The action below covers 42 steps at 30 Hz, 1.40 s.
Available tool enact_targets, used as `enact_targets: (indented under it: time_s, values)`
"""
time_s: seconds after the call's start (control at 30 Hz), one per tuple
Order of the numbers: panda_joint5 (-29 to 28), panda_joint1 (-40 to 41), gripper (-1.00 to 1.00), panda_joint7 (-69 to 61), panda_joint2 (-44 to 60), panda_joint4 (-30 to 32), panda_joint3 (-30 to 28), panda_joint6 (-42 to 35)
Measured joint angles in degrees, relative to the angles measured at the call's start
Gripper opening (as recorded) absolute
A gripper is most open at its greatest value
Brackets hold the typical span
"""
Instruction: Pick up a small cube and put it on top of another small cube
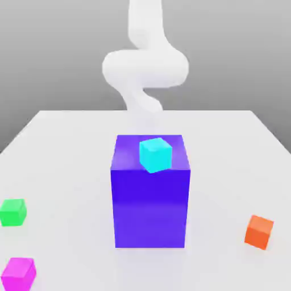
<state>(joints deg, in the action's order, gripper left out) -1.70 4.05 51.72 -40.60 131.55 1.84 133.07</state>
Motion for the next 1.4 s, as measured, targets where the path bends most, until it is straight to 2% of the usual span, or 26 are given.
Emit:
enact_targets:
  time_s: [0.27, 0.6, 0.77, 1.03, 1.13, 1.17, 1.4]
  values:
    - [-6.43, 11.20, 0.00, 19.70, 17.11, -0.78, 4.15, 4.09]
    - [-11.93, 19.38, 0.00, 42.13, 37.83, -1.70, 2.62, 9.25]
    - [-10.46, 22.54, 0.00, 50.40, 47.63, -1.95, 1.34, 12.44]
    - [-0.85, 26.36, 0.00, 57.84, 62.23, -2.35, 0.03, 18.37]
    - [-0.25, 26.63, 0.00, 58.39, 68.47, -3.56, -0.09, 22.89]
    - [-0.35, 26.52, -1.00, 58.52, 70.43, -3.96, -0.24, 24.38]
    - [-0.32, 26.53, -1.00, 58.57, 70.80, -4.04, -0.24, 24.78]
